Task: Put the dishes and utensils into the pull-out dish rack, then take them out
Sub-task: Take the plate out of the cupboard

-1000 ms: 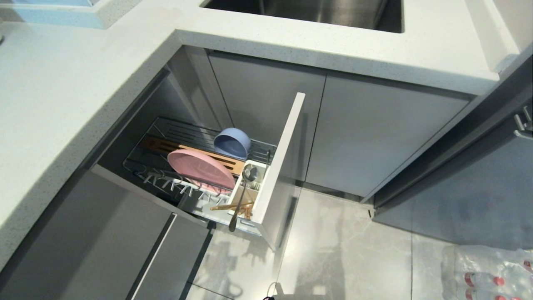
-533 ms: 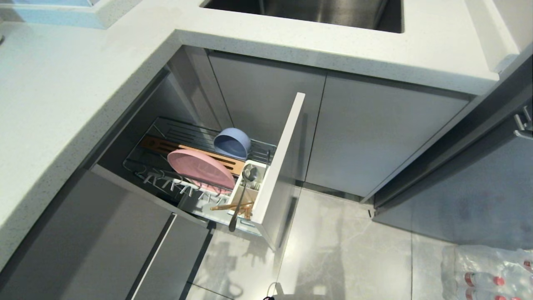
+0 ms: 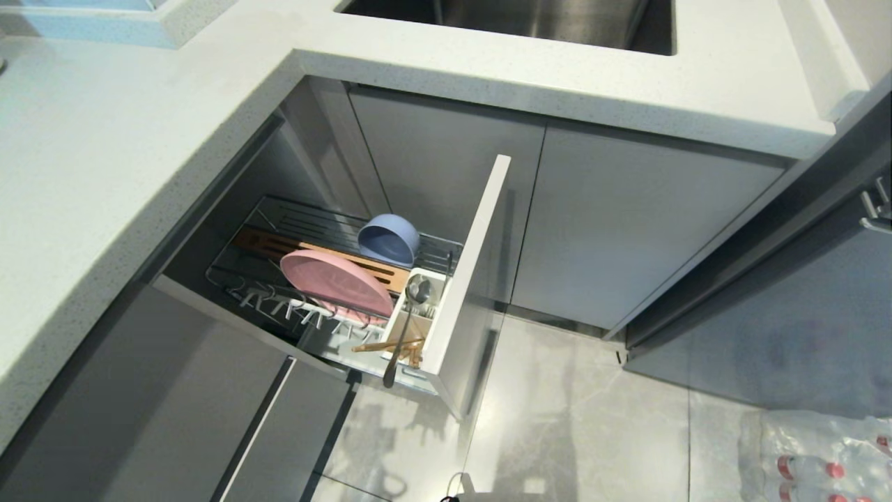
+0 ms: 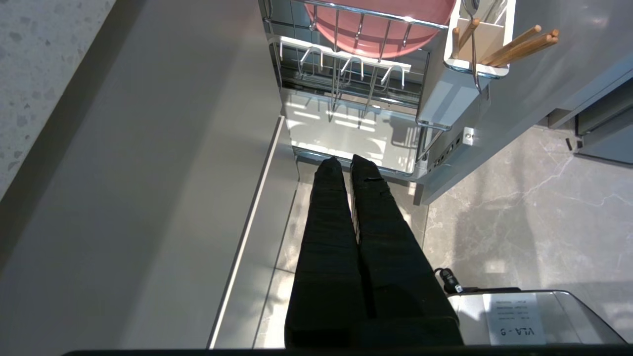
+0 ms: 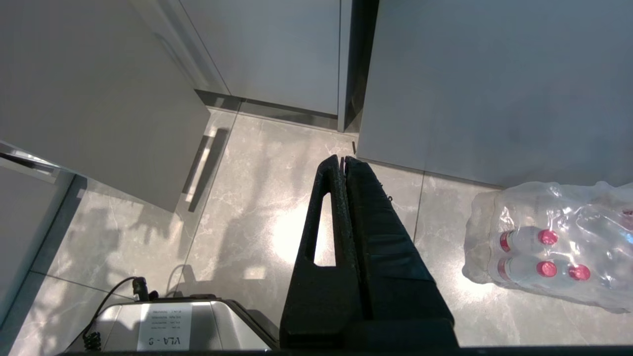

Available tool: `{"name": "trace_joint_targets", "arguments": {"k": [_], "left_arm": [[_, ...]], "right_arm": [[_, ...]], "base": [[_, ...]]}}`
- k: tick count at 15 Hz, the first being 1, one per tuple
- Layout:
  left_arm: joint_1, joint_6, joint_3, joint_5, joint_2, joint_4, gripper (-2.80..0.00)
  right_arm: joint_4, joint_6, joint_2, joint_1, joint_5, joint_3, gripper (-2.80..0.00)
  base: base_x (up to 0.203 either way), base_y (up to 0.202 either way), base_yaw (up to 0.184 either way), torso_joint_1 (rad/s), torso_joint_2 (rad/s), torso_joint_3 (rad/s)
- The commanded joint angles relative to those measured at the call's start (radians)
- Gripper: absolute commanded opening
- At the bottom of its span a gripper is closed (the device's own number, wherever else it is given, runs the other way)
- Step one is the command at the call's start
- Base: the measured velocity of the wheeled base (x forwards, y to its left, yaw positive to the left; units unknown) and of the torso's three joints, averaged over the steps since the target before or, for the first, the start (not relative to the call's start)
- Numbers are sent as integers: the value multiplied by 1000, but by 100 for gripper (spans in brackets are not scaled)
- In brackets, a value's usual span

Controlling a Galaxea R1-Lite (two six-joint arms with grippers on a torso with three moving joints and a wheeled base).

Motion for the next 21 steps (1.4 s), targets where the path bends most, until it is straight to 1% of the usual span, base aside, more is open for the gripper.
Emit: {"name": "trace_joint_targets", "arguments": {"k": [1, 2, 4, 5, 6, 8, 10, 11, 13, 15, 16, 17, 18, 21], "left_arm": [[0, 1, 2, 1, 0, -13, -280], [0, 1, -4, 2, 0, -48, -280], [0, 0, -55, 2, 0, -121, -280], [0, 1, -97, 1, 0, -127, -280], [-1, 1, -164, -3, 0, -119, -280], [-1, 3, -321, -18, 14, -47, -280], [-2, 2, -510, -60, 76, 60, -280], [-2, 1, -596, -80, 145, 92, -280], [-4, -7, -755, -108, 284, 123, -280], [-2, -49, -905, -123, 422, 134, -280], [2, -100, -990, -126, 498, 137, -280], [18, -175, -1077, -127, 583, 139, -280], [38, -263, -1162, -127, 660, 141, -280], [67, -577, -1423, -124, 886, 156, -280]], "right_arm": [[-1, 0, 2, 0, 0, 0, -280], [-1, 0, 0, 0, 0, 0, -280], [-1, 0, 1, 0, 0, 0, -280], [-1, 0, 0, 0, 0, 0, -280], [-1, 0, 0, 0, 0, 0, -280], [-1, 0, 0, -1, 0, 0, -280], [-1, 0, 0, -1, 0, 0, -280], [-1, 0, 1, 0, 0, 0, -280], [-1, 0, 1, -1, 0, 0, -280], [-1, 0, 0, -1, 0, 0, -280], [-1, 0, 0, -1, 0, 0, -280], [-1, 0, 1, 0, 0, 0, -280], [-1, 0, 0, -1, 0, 0, -280], [-1, 0, 1, -1, 0, 0, -280]], "base": [[0, 0, 0, 0, 0, 0], [0, 0, 0, 0, 0, 0], [0, 0, 0, 0, 0, 0], [0, 0, 0, 0, 0, 0], [0, 0, 0, 0, 0, 0], [0, 0, 0, 0, 0, 0], [0, 0, 0, 0, 0, 0], [0, 0, 0, 0, 0, 0], [0, 0, 0, 0, 0, 0], [0, 0, 0, 0, 0, 0], [0, 0, 0, 0, 0, 0], [0, 0, 0, 0, 0, 0], [0, 0, 0, 0, 0, 0], [0, 0, 0, 0, 0, 0]]}}
